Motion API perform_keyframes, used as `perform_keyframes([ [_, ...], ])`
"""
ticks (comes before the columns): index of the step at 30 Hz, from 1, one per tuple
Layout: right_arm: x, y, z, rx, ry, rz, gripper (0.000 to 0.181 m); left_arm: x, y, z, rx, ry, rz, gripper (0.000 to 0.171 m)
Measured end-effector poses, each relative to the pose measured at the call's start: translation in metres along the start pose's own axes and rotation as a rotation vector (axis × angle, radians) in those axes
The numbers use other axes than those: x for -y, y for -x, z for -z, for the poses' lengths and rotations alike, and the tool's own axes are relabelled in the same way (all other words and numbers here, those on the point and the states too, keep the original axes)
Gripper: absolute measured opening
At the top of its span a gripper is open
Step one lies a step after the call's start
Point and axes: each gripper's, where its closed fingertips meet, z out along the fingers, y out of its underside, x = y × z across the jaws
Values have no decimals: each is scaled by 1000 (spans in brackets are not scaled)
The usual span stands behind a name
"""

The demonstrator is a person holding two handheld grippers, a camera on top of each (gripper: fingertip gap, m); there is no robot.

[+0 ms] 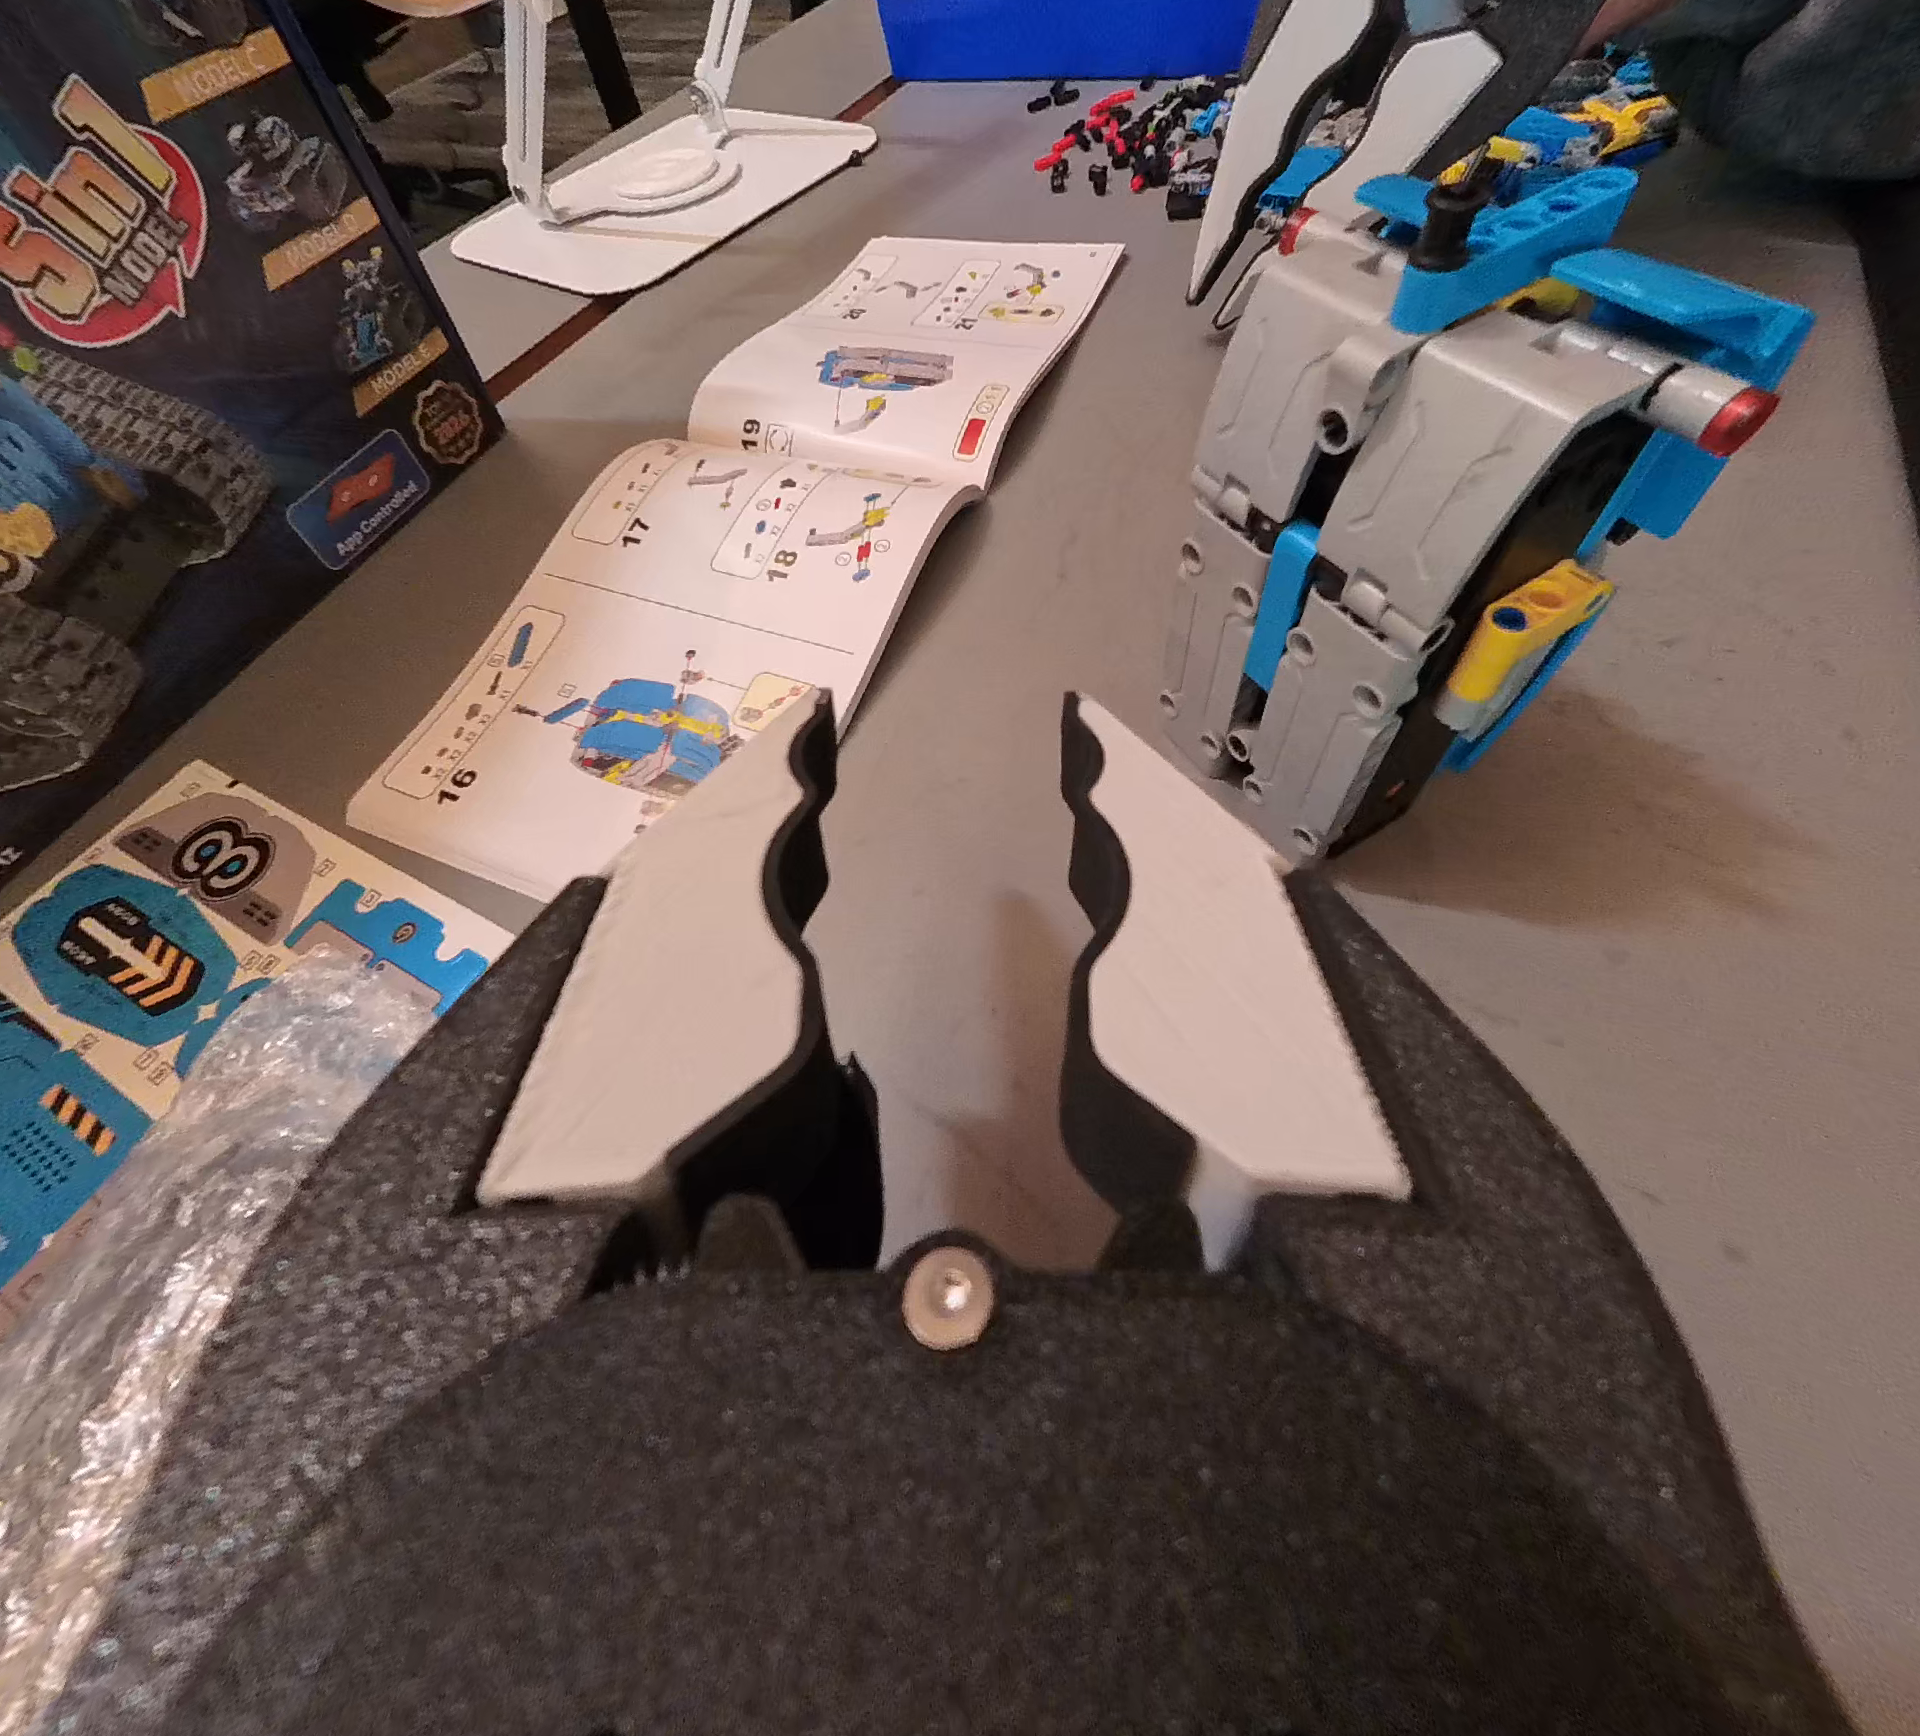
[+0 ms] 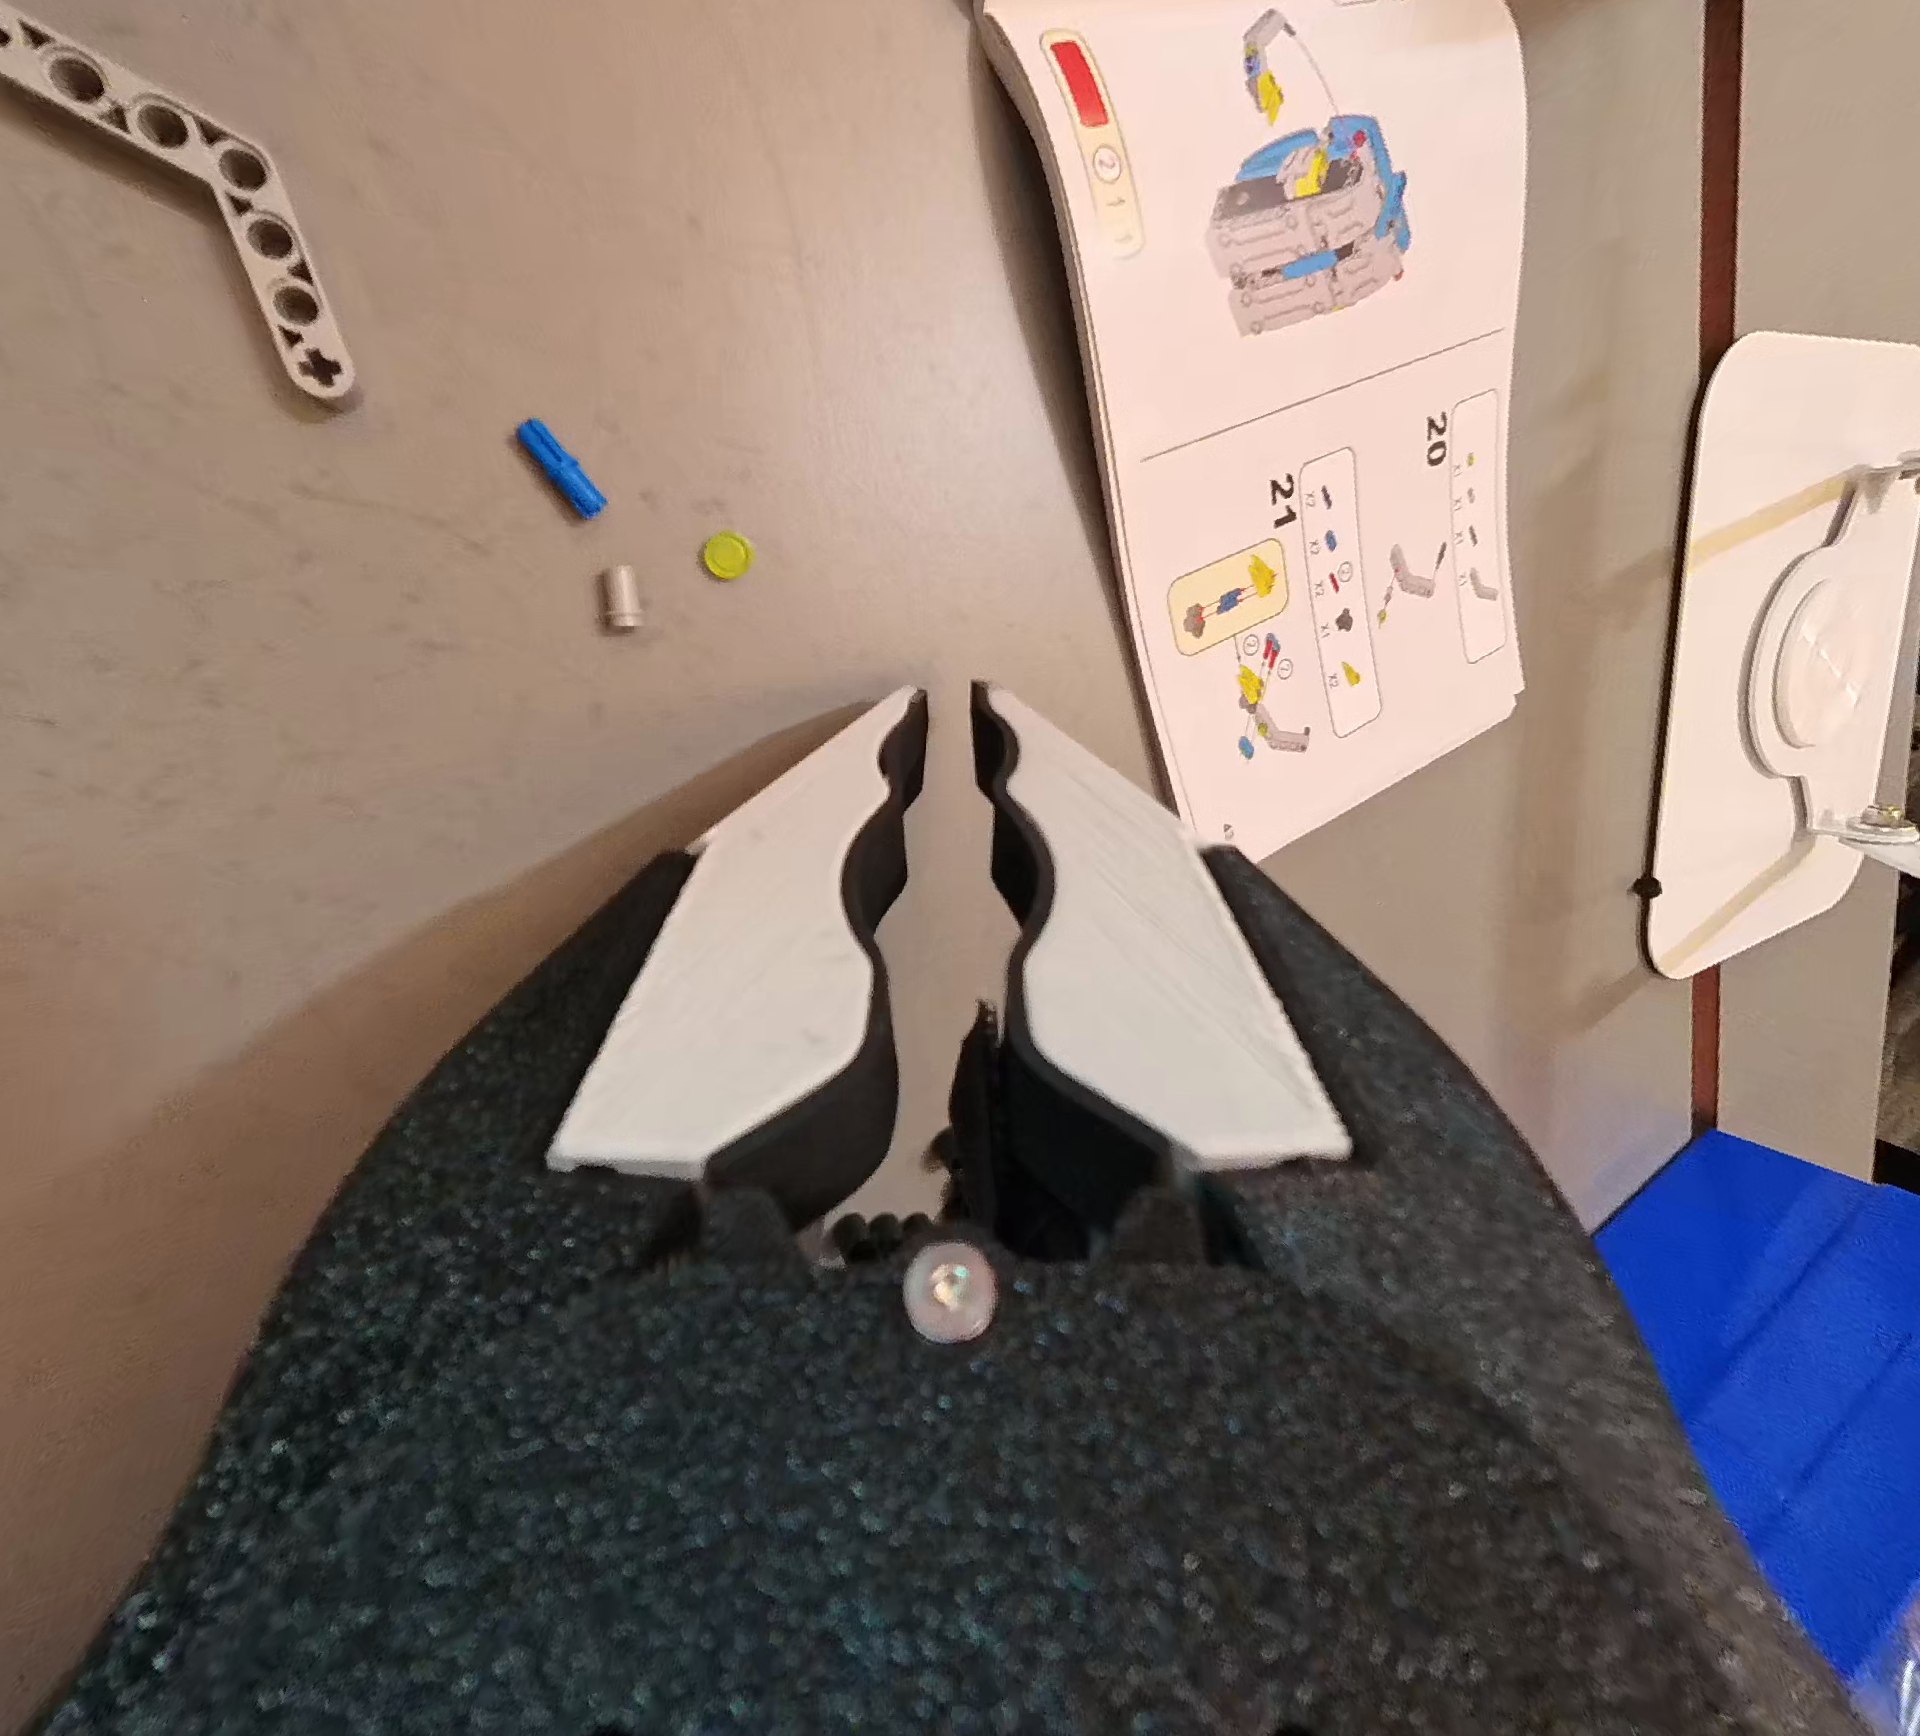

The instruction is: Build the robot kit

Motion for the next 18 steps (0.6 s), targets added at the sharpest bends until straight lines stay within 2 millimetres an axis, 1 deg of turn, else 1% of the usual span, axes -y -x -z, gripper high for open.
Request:
perform_keyframes([
  [3,6,5,5,30,-34,-15,8,-1,0,-1,9,9,-7,43],
  [4,13,13,9,87,-77,-34,8,-1,0,-1,11,12,-9,43],
  [7,40,54,28,372,-220,-115,8,-2,0,-2,15,18,-15,43],
  [9,54,72,35,485,-267,-157,20,-2,0,-2,16,16,-18,43],
  [11,61,81,33,514,-273,-173,25,-2,-1,-2,14,16,-20,43],
  [14,57,91,20,508,-223,-149,28,-2,-1,-2,10,21,-22,43],
  [16,54,95,13,514,-200,-140,28,-2,-2,-2,7,21,-24,43],
  [18,57,94,14,523,-221,-148,27,-3,-3,-2,4,21,-26,43],
])
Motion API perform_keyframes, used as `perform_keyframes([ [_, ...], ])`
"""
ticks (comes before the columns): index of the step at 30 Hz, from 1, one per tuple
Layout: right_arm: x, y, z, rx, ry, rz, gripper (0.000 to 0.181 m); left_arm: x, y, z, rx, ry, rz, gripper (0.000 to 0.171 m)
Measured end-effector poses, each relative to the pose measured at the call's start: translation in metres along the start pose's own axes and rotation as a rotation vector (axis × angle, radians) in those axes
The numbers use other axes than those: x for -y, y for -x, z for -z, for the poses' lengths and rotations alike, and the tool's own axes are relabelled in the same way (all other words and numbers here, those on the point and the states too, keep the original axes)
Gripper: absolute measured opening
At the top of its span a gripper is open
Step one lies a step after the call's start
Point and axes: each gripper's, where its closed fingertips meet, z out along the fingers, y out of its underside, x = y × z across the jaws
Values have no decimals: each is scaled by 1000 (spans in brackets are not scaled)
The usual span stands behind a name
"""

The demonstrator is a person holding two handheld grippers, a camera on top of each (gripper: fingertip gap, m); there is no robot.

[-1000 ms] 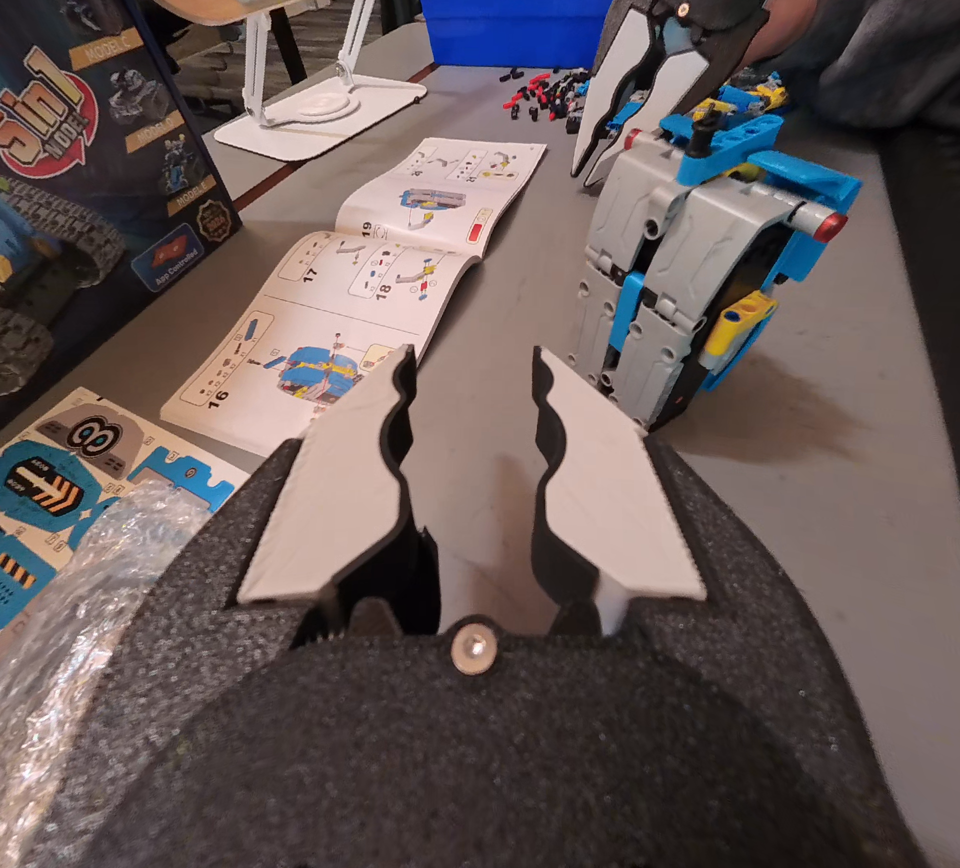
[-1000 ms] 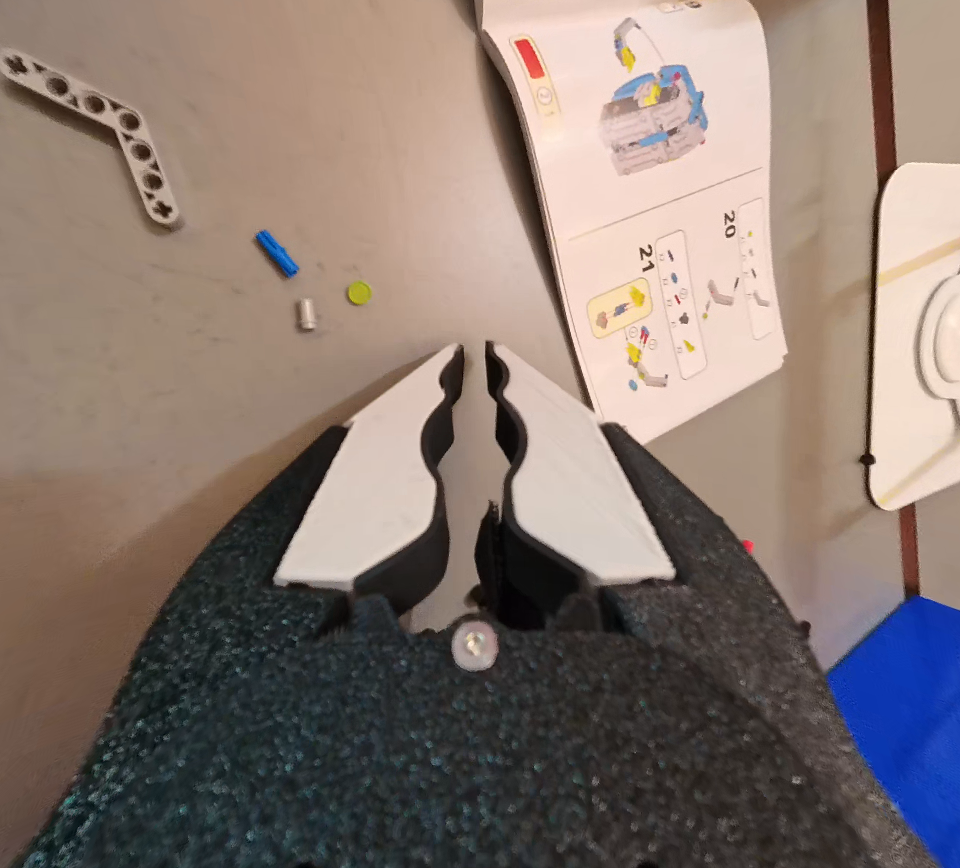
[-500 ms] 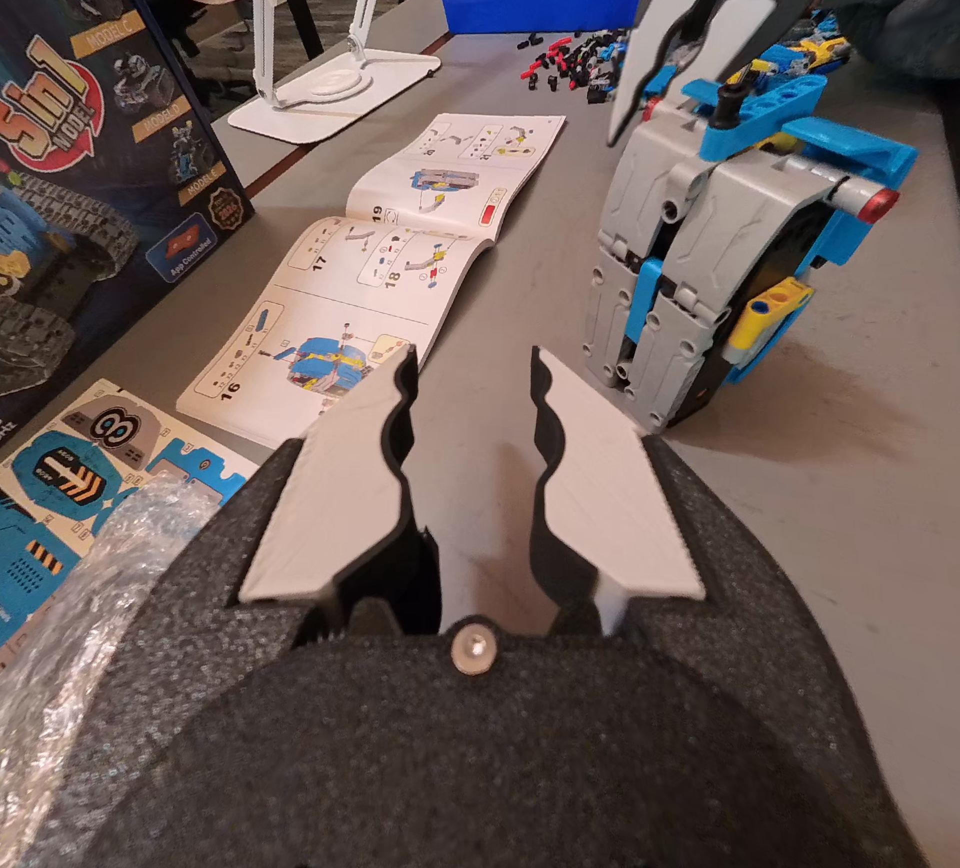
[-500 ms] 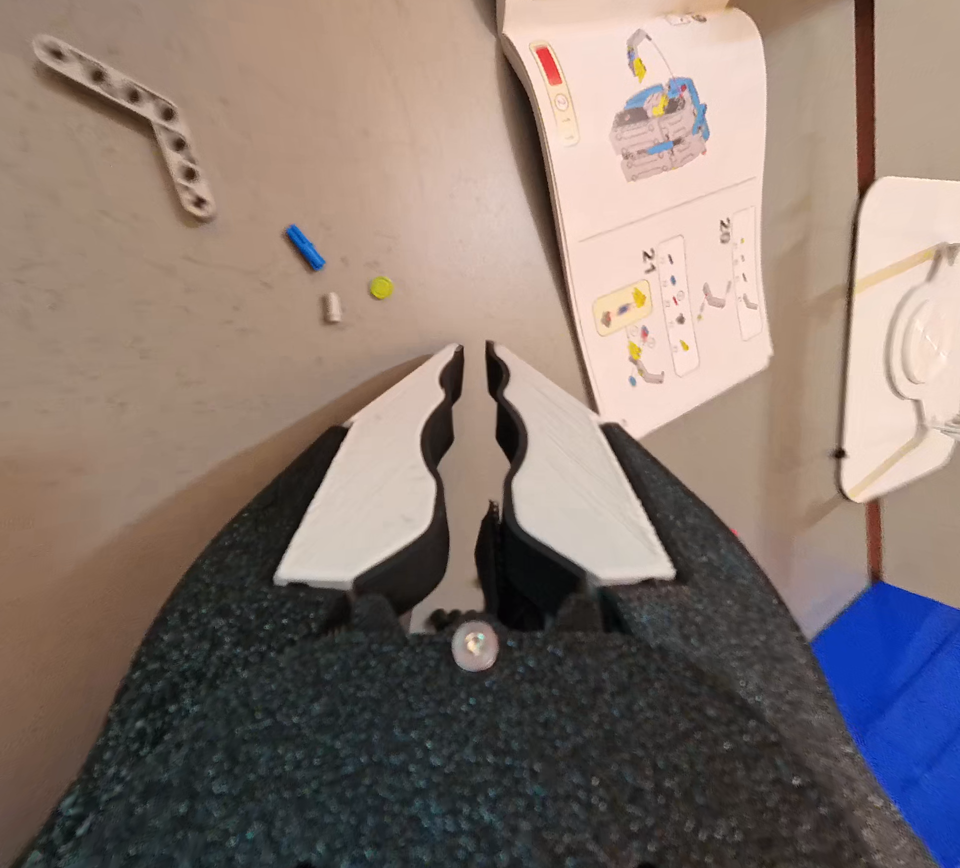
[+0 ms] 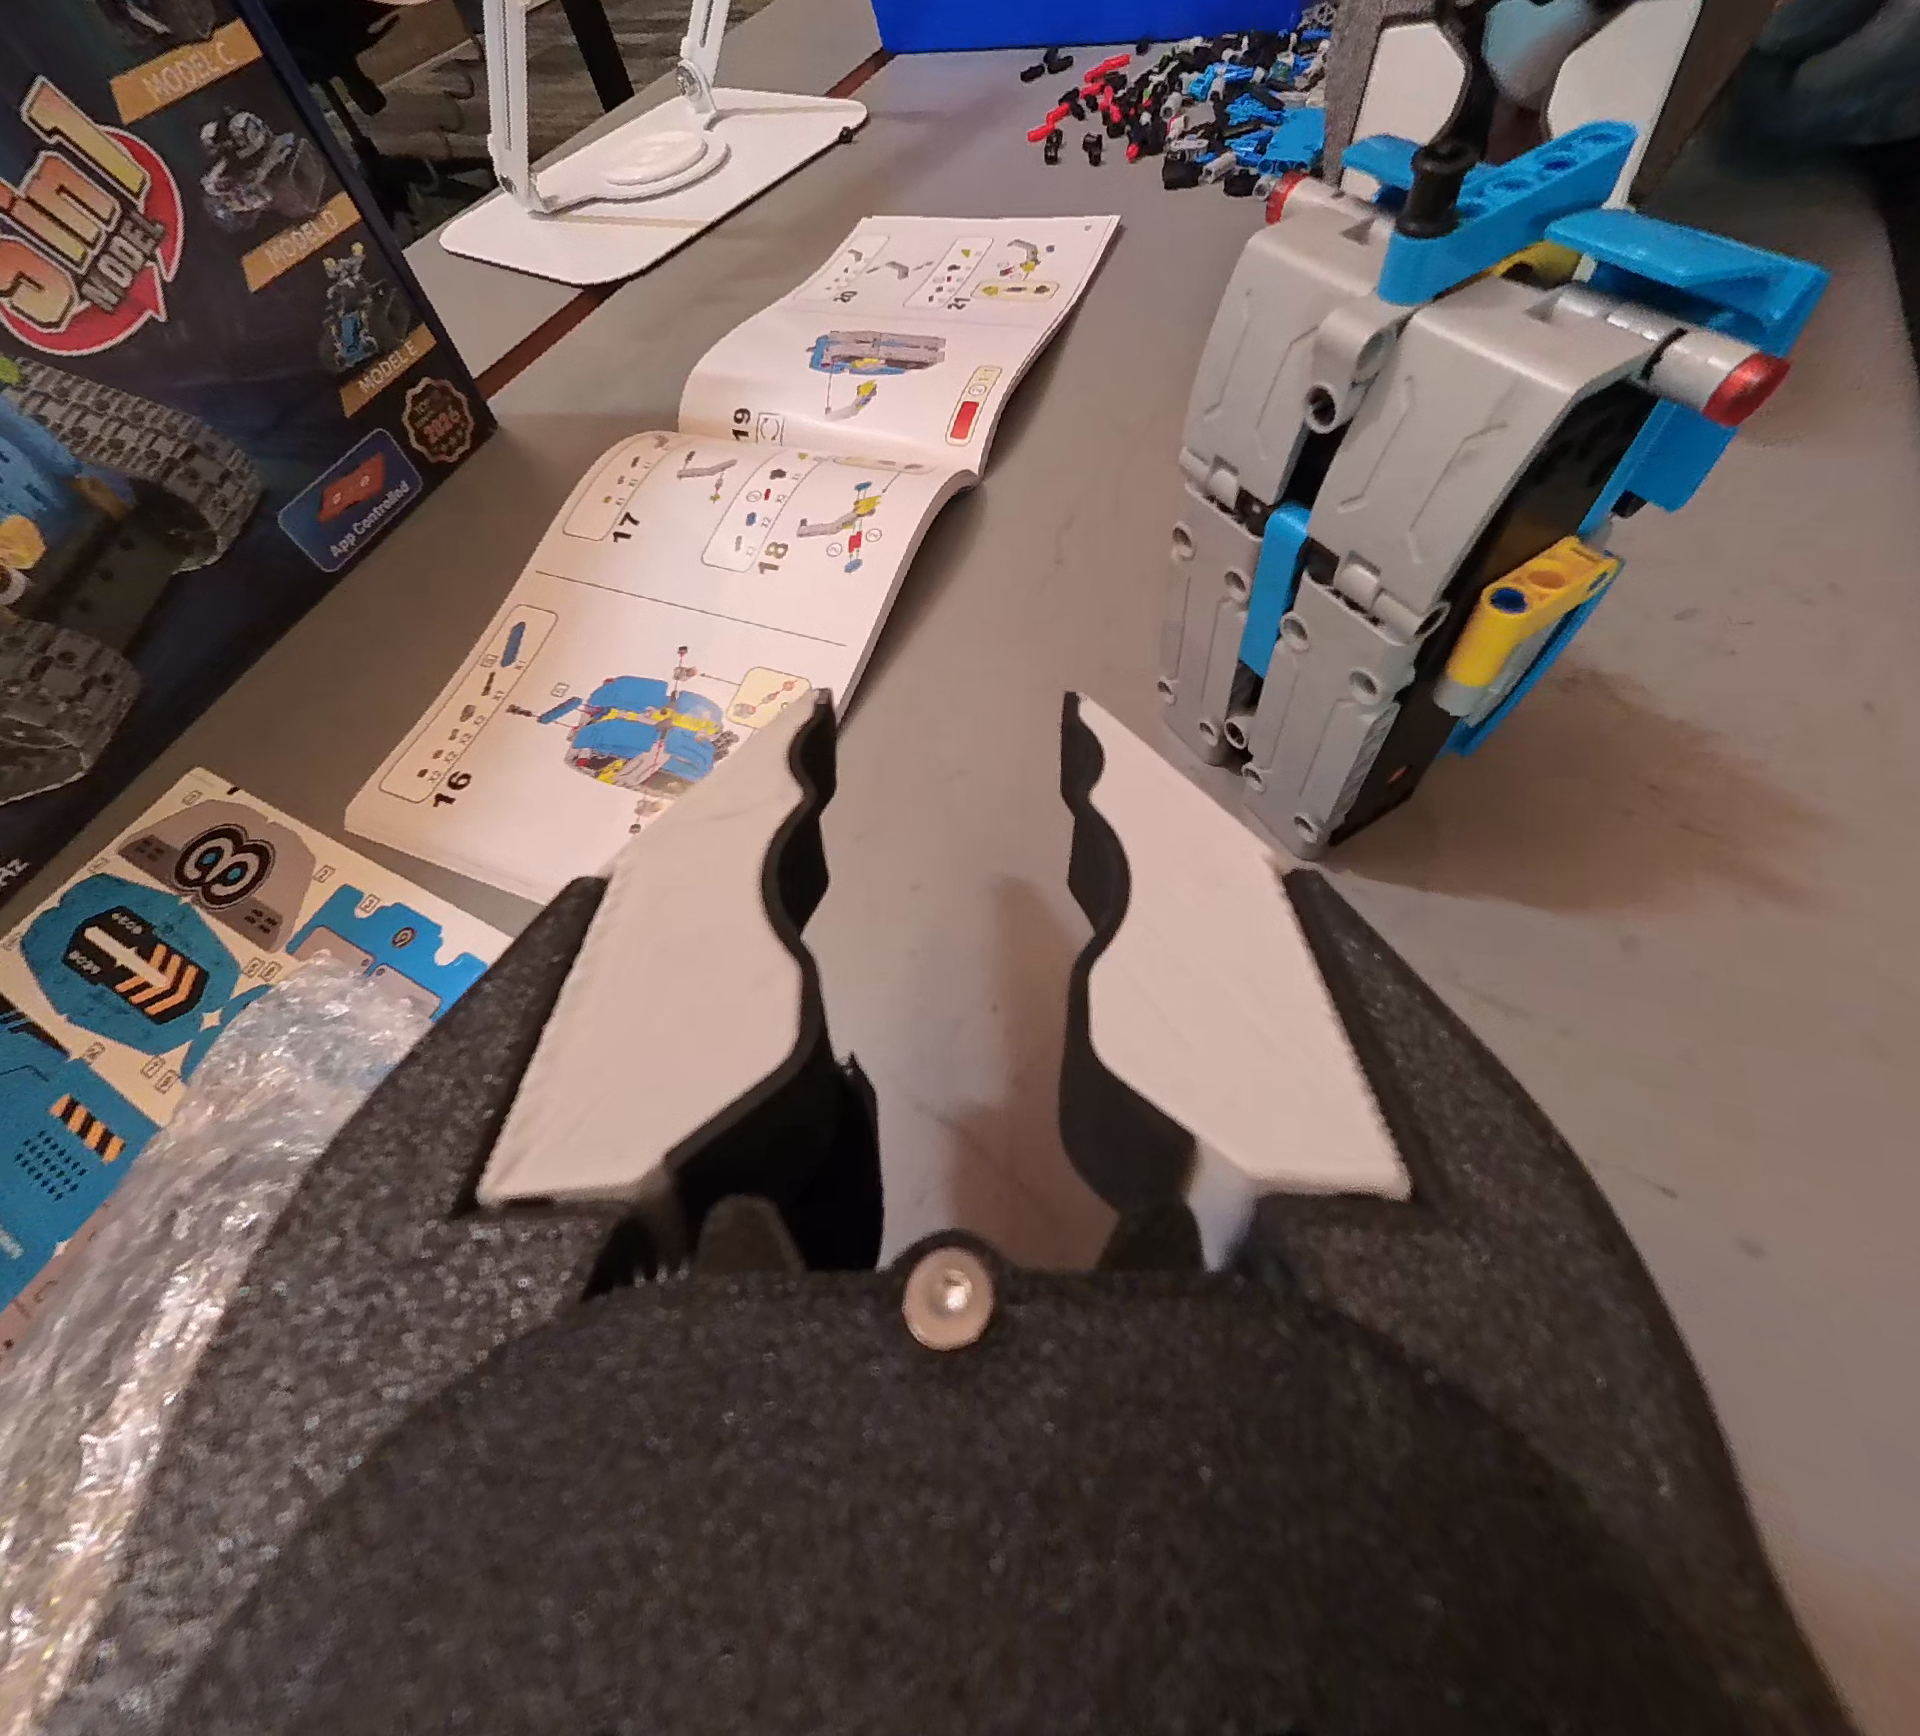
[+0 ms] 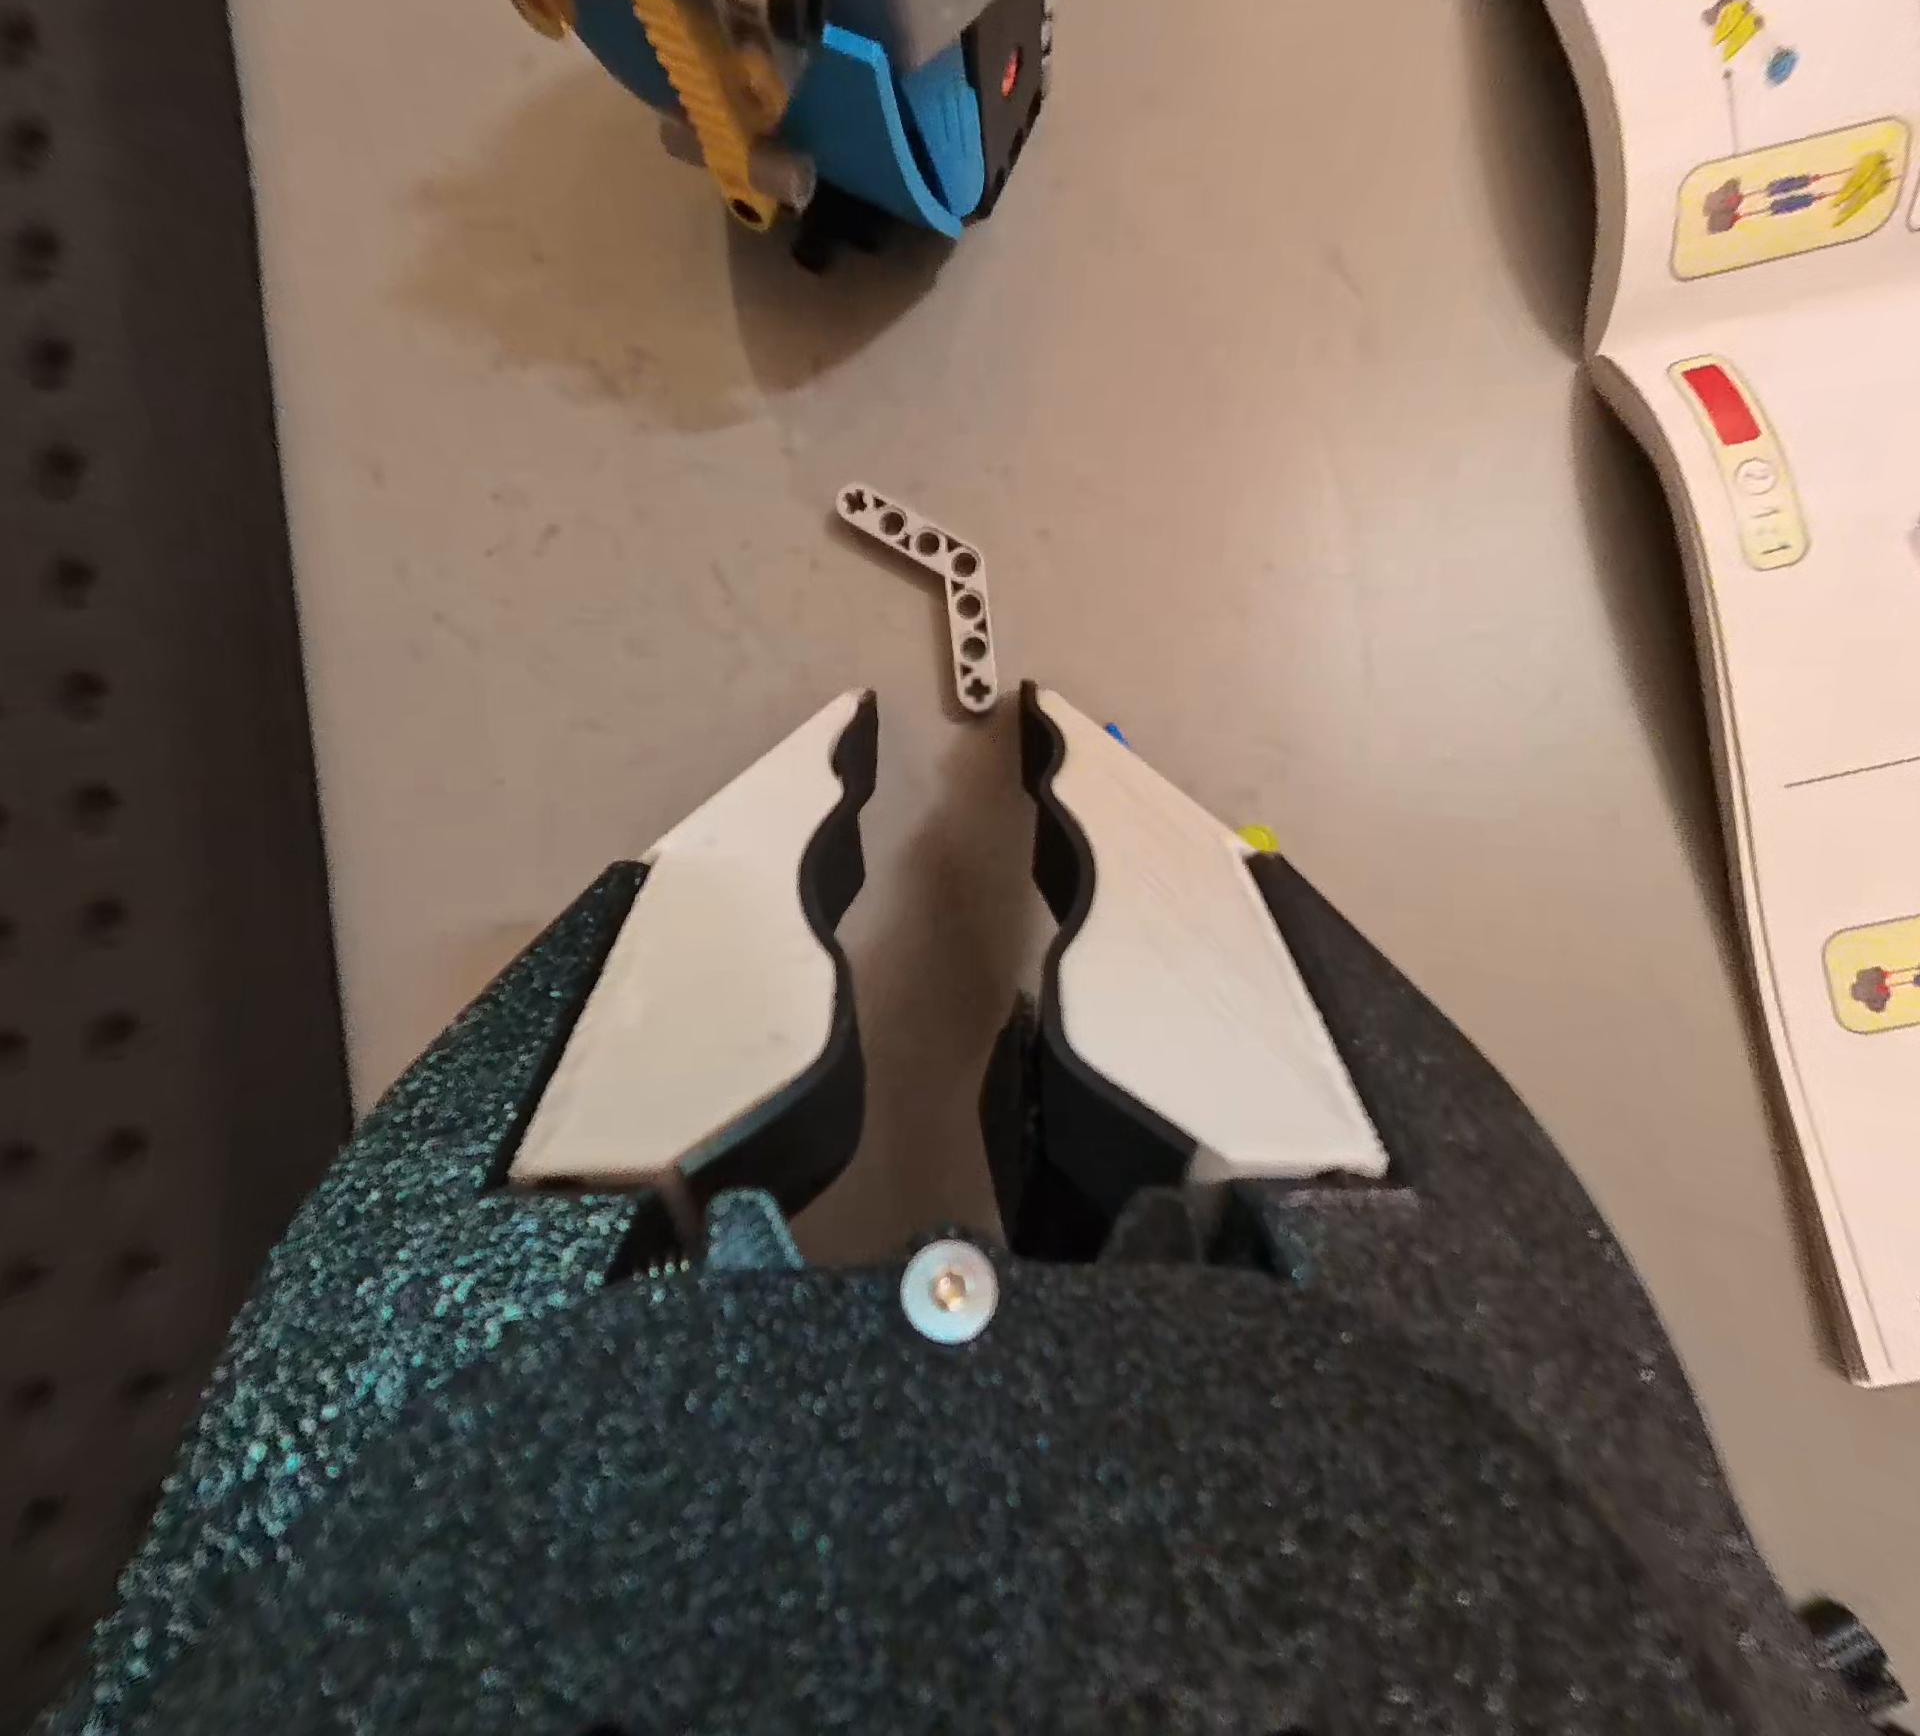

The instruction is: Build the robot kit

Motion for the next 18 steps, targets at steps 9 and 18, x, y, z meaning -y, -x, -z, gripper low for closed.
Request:
perform_keyframes([
  [9,-2,-3,-2,-42,22,55,14,1,0,1,-40,-10,41,43],
  [18,21,-19,24,-350,-59,337,7,4,-5,6,-121,-21,179,43],
])
